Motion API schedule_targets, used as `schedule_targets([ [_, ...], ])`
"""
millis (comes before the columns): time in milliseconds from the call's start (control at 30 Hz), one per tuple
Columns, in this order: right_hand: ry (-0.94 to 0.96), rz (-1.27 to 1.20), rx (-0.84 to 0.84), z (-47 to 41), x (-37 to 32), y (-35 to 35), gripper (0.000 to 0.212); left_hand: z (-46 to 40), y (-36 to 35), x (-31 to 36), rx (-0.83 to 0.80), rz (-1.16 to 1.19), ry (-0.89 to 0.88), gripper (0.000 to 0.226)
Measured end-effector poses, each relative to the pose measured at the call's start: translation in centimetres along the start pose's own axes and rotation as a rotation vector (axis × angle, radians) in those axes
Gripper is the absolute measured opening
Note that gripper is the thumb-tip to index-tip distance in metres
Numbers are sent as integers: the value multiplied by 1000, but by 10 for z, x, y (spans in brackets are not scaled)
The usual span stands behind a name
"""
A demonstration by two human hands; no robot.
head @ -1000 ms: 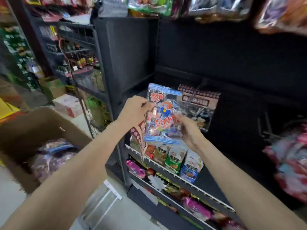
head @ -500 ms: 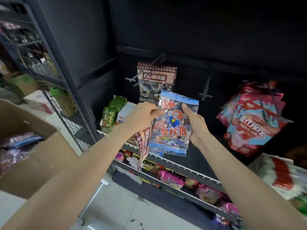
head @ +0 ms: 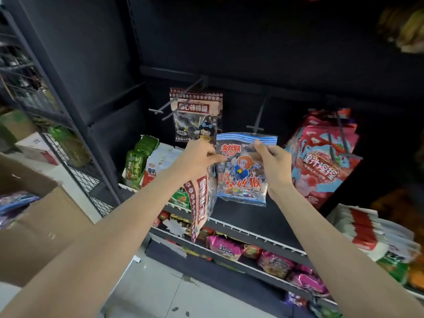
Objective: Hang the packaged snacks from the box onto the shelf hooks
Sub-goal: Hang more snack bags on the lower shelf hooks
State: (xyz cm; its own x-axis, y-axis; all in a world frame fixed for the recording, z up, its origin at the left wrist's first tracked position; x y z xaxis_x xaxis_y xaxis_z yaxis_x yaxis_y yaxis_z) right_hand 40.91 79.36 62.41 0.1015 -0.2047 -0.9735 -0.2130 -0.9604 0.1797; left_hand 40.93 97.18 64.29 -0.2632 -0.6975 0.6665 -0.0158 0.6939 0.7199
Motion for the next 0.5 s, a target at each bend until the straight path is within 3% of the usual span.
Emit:
schedule_targets([
  [167,8,101,60,-9,-4,5,20,-2,0,5,19,21,13,42],
  [333,32,235,162,-16,-7,11,34,-9,5,8,78,33,21,21],
  [500,45,285,198,-18,-7,15,35,-16,8,15,90,8,13,20],
])
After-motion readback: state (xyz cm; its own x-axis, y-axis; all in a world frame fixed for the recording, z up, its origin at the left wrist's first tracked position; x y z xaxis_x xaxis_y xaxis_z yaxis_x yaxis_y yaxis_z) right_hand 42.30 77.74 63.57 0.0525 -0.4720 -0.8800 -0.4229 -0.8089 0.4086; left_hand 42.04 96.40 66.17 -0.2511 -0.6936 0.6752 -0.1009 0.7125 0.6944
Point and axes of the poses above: each hand's wrist, its own z-axis away from the middle knuckle, its own y-axis out of the back of the hand, x = y × z, the point moved 5 cm from there along -z, towards the middle knuckle, and after that the axes turned 9 degrees about z, right-handed, at the moved point
